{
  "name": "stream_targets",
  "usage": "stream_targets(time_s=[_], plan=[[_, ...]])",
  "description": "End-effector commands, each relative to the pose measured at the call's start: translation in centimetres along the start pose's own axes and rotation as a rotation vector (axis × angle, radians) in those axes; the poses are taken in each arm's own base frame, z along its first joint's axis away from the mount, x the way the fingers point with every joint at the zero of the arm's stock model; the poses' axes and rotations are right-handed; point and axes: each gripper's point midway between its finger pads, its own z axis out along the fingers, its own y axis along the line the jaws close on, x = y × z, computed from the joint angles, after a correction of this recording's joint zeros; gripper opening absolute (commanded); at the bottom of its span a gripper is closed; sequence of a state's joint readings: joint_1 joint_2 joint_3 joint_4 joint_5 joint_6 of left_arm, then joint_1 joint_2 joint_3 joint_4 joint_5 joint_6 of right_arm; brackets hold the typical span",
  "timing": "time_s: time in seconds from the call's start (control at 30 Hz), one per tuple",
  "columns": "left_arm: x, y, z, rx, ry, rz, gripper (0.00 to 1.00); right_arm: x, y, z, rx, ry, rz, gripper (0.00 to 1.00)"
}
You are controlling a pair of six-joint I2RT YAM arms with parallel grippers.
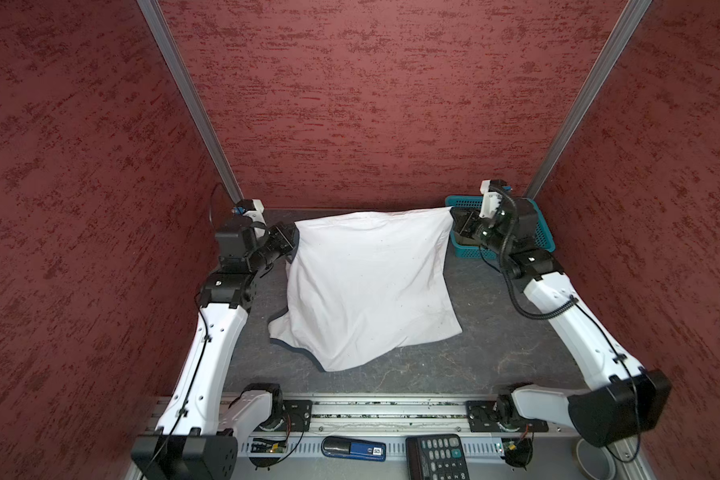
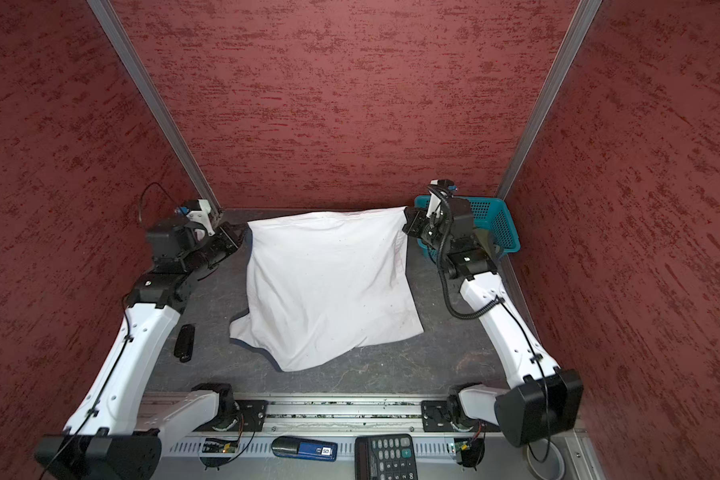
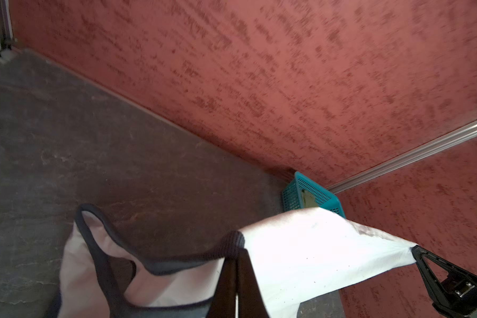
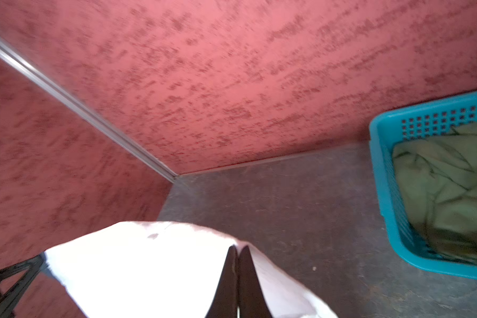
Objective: Fold and stack the tank tops
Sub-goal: 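Lift the white tank top high with both grippers, stretching it apart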
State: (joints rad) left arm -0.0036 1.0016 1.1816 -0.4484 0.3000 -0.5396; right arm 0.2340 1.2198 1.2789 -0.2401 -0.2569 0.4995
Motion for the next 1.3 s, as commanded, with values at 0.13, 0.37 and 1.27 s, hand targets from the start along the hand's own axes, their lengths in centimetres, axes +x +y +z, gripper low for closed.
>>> stream_targets(time_s=[0.13,0.37,1.27], plan=[[-1.9,-2.9,-4.2,0.053,-0.040,0.050,0.00,-2.7,5.3,-6.9,-0.125,-0.044,-0.014,0.00],[-0.8,-3.3,-3.6,0.086,0.175,-0.062,0.00,-2.8,6.0,-8.5,-0.124,0.020,0.021,0.00],[-8.3,-8.4,-10.3,0.231,-0.110,0.114,0.00,-10.5,7.2,-15.2,0.025,-0.316,-0.180,0.00]])
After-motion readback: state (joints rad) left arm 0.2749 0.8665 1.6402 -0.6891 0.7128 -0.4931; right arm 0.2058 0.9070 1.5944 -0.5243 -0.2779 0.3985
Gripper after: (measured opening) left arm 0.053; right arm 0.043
